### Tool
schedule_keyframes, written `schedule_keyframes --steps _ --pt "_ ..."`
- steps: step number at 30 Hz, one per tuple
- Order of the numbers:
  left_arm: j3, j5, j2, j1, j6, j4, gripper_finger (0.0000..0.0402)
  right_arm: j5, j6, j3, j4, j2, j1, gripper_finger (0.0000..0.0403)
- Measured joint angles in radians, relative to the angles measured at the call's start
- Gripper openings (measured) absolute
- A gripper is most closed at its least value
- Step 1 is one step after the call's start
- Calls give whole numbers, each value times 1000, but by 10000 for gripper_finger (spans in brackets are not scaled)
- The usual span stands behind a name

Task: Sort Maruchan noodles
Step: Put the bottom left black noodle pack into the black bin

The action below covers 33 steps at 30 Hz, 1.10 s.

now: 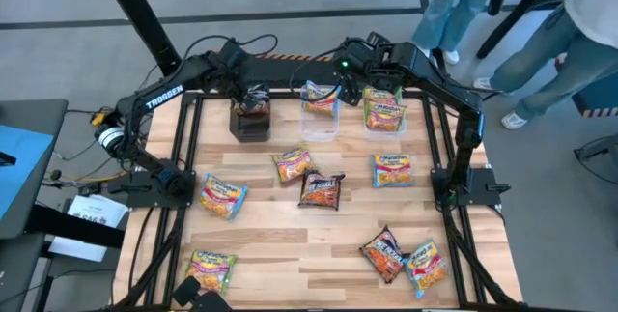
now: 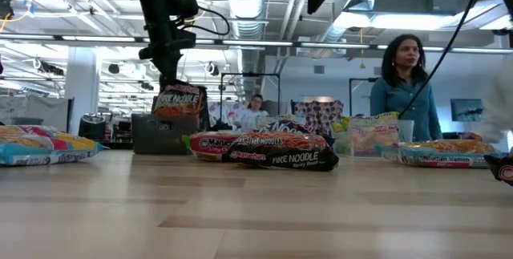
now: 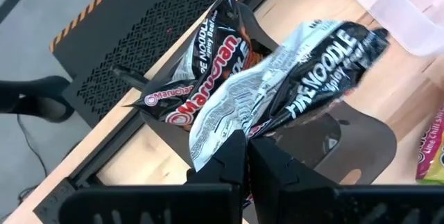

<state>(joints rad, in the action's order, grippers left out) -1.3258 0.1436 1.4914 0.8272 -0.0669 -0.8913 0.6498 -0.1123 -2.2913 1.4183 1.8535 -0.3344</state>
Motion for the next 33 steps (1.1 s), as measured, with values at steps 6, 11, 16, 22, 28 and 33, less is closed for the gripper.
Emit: schedule_keyframes --steps 6,11,16,22,28,33 --pt "1 -7 40 8 8 0 0 -1 0 0 4 0 1 147" --pt "2 -30 78 11 22 0 0 -51 0 0 13 0 1 147" --pt "2 -26 81 14 29 6 0 -60 0 0 13 0 1 147" --pt "2 0 81 19 23 14 0 -61 0 0 19 0 1 147" --pt "2 -16 81 21 -18 18 18 -60 0 0 38 0 1 147" --pt "2 -15 81 23 -12 15 61 -60 0 0 45 0 1 147"
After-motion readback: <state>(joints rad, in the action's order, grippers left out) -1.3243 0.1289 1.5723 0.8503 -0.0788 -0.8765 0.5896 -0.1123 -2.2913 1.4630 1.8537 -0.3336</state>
